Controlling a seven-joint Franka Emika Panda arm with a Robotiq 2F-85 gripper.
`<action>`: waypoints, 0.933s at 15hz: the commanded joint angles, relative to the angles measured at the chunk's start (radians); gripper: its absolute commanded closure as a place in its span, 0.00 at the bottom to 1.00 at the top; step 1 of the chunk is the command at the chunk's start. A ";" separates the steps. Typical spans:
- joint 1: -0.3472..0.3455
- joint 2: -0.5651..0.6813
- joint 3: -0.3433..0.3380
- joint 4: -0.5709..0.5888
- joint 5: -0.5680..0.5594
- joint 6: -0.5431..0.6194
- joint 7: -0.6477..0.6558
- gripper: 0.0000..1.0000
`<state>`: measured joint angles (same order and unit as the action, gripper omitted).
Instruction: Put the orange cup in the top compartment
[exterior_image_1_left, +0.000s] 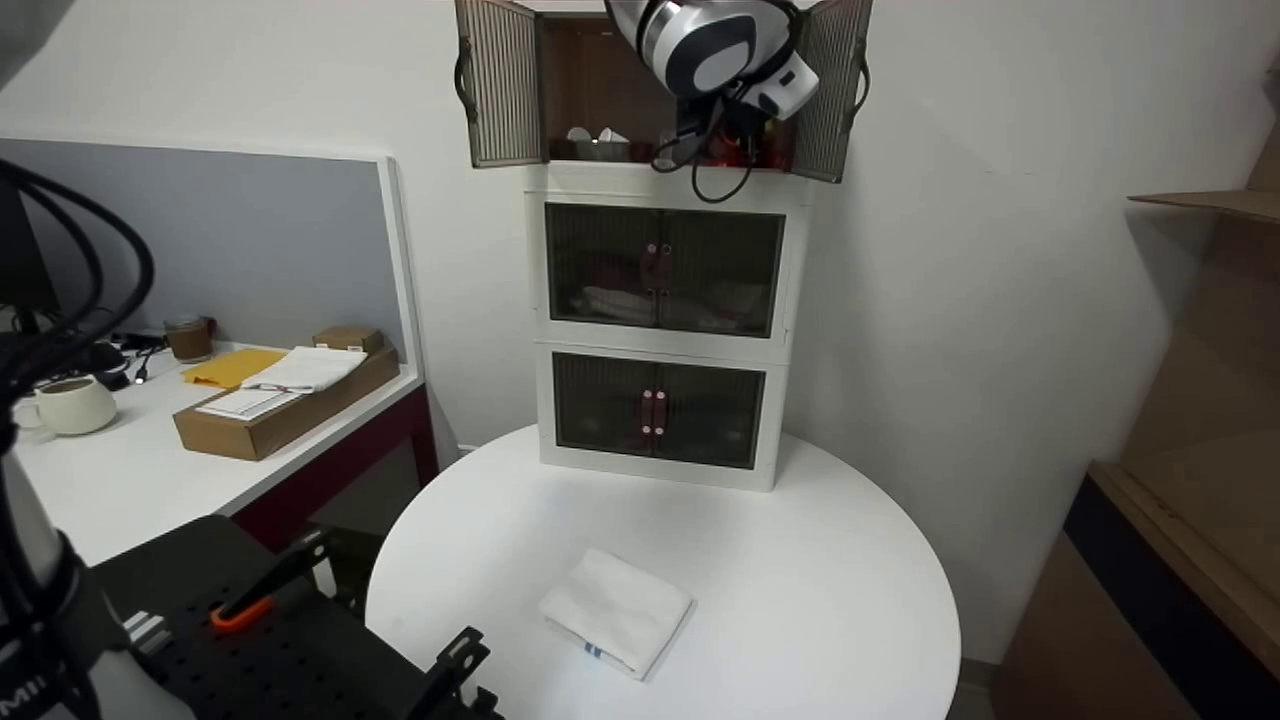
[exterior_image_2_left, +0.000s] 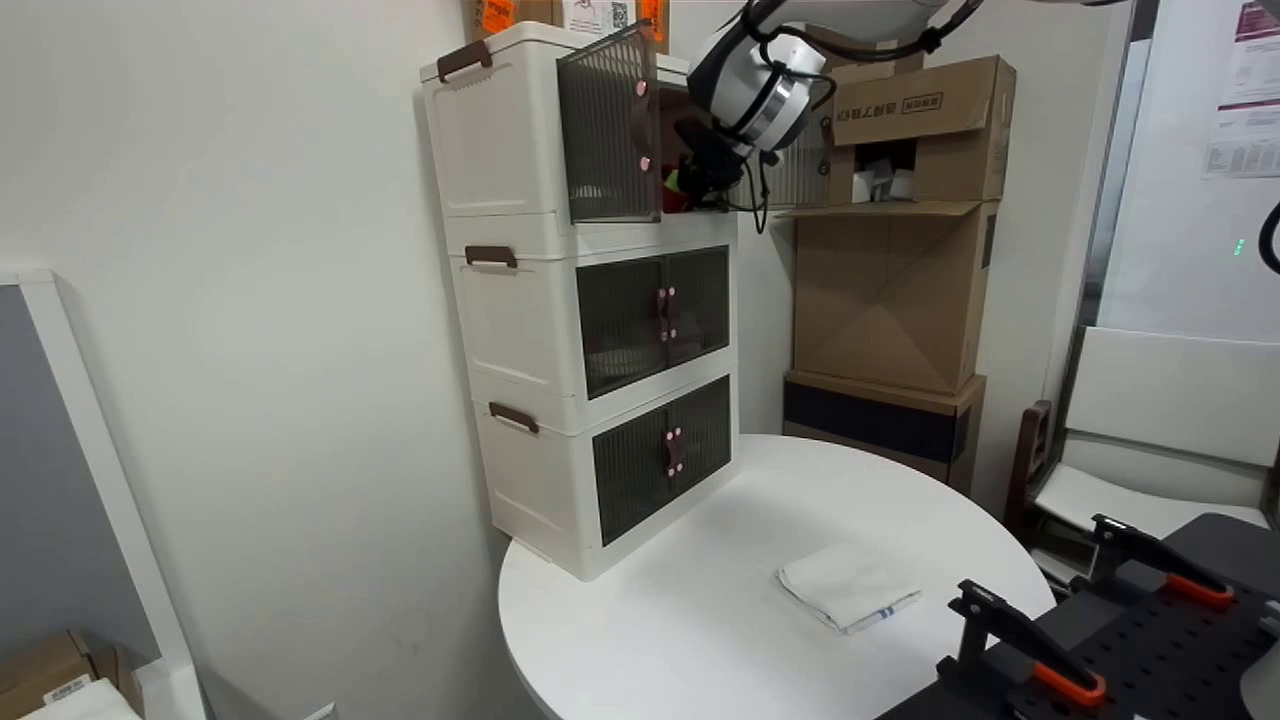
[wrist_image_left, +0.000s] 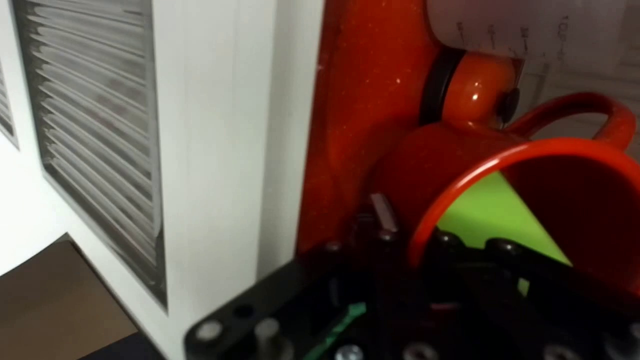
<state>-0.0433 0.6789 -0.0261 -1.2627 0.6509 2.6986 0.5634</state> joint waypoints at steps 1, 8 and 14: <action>0.005 0.045 -0.005 0.094 -0.053 -0.047 0.076 0.75; 0.000 0.053 0.013 0.144 -0.088 -0.095 0.115 0.28; -0.016 -0.030 0.066 0.039 -0.053 -0.063 0.035 0.00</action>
<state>-0.0425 0.7046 0.0028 -1.1610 0.5944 2.6246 0.6346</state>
